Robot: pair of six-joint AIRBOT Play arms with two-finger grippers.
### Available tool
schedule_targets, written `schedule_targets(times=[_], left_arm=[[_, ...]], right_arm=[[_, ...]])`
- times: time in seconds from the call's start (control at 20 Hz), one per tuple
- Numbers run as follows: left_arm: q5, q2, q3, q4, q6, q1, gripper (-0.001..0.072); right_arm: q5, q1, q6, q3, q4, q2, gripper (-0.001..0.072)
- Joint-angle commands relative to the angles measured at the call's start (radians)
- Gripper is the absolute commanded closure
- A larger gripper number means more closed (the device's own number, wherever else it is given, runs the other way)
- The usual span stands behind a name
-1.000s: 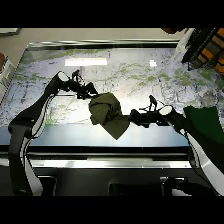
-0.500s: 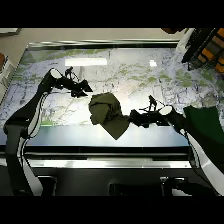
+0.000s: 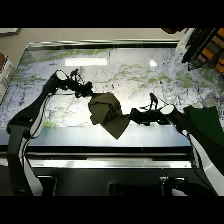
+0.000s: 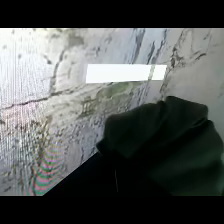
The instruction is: Fold the clothes and pants, and hang the long-sleeved shirts on hangers.
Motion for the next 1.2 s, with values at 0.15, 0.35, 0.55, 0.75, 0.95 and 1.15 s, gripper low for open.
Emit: schedule_targets(times=[0.15, 0.35, 0.55, 0.75, 0.95, 1.15], left_arm=[[0.008, 0.286, 0.001, 0.000, 0.013, 0.154, 0.0691], [-0.021, 0.567, 0.001, 0.019, 0.015, 0.223, 0.0691], [-0.075, 0.823, 0.000, 0.071, 0.010, 0.241, 0.0690], [-0.124, 1.033, 0.000, 0.145, -0.024, 0.240, 0.0690], [-0.119, 1.152, 0.000, 0.326, -0.098, 0.240, 0.0690], [-0.085, 1.085, -0.019, 0.375, -0.068, 0.238, 0.0690]], right_arm=[[0.003, 0.000, 0.038, 0.227, -0.374, 0.209, 0.0685], [0.069, 0.000, 0.038, 0.422, -0.534, 0.385, 0.0685], [0.130, 0.000, 0.039, 0.512, -0.571, 0.559, 0.0685], [0.125, 0.000, 0.118, 0.555, -0.605, 0.722, 0.0685], [0.056, 0.000, 0.226, 0.565, -0.661, 0.790, 0.0685], [0.052, 0.000, 0.311, 0.564, -0.730, 0.674, 0.0685]])
